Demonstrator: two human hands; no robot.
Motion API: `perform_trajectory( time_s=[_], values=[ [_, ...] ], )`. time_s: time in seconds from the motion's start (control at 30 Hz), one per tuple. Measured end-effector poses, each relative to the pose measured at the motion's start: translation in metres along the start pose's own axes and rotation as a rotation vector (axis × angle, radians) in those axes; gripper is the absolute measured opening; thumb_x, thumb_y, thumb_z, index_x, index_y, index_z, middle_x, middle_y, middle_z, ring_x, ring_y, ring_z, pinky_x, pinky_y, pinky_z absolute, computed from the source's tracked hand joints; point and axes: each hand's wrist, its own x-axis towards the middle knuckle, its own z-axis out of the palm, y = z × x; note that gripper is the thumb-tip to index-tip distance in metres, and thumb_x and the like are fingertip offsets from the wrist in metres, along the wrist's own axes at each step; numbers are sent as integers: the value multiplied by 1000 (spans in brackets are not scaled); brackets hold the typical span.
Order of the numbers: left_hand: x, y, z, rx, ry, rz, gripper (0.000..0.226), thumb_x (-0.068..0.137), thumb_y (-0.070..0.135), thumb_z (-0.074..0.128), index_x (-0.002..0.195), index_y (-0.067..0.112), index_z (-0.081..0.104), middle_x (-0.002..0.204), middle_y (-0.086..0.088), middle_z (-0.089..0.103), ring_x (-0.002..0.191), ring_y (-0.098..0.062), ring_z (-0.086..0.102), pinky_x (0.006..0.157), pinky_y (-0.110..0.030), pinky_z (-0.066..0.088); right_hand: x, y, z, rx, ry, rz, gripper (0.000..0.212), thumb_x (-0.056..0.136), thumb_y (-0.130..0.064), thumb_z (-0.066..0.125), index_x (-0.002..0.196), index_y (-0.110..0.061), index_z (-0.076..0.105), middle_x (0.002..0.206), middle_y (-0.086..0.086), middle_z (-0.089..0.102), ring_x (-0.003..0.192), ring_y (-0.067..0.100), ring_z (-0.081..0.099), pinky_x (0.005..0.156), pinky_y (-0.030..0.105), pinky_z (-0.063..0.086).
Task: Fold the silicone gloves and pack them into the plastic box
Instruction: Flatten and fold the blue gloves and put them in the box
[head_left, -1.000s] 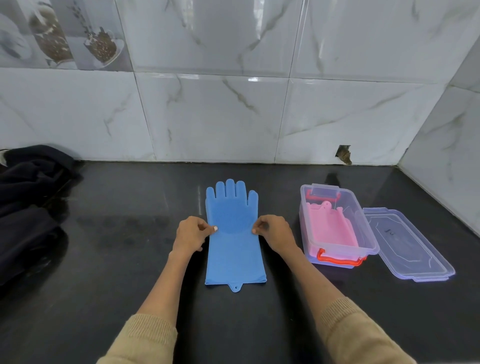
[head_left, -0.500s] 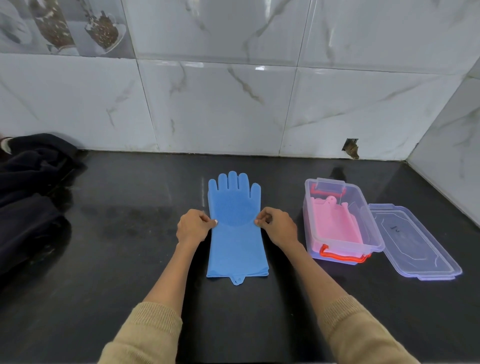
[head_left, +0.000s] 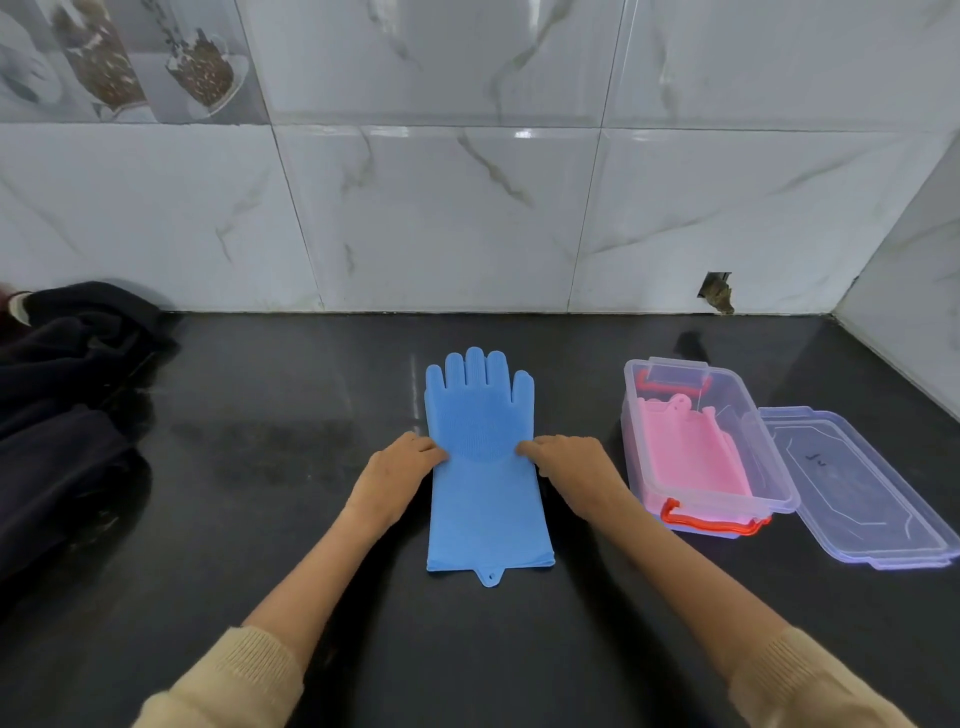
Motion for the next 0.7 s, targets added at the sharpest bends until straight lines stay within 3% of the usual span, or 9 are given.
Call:
perform_trajectory(
  time_s=[0.2, 0.33, 0.53, 0.7],
  values=[
    [13, -20, -6, 385, -162, 280, 54, 97, 6, 46, 148, 21, 33, 155, -2, 30, 145, -20, 23, 115, -32, 24, 17, 3, -10, -236, -204, -230, 37, 89, -23, 62, 122, -17, 46, 103, 6, 59, 90, 21, 62, 81, 29, 50],
    [10, -21, -6, 395, -226, 334, 58, 98, 7, 44, 151, 17, 23, 157, -8, 26, 138, -26, 37, 113, -32, 29, 20, 4, -8, -222, -190, -313, 33, 90, -13, 60, 122, -14, 52, 115, 9, 54, 101, 24, 58, 86, 34, 52],
    [9, -20, -9, 385, -274, 367, 60, 96, 9, 49, 149, 19, 22, 155, -14, 27, 126, -32, 50, 106, -35, 39, 31, 3, -6, 115, -204, -101, 20, 94, -5, 48, 108, -12, 61, 101, 2, 58, 89, 19, 58, 80, 24, 42],
    [13, -22, -18, 299, -295, 337, 46, 101, 22, 40, 146, 26, 32, 155, 2, 31, 127, -26, 50, 105, -34, 42, 40, 3, -5, 251, -225, 33, 25, 97, -10, 44, 75, -16, 54, 75, 1, 53, 71, 17, 53, 74, 31, 41]
  ],
)
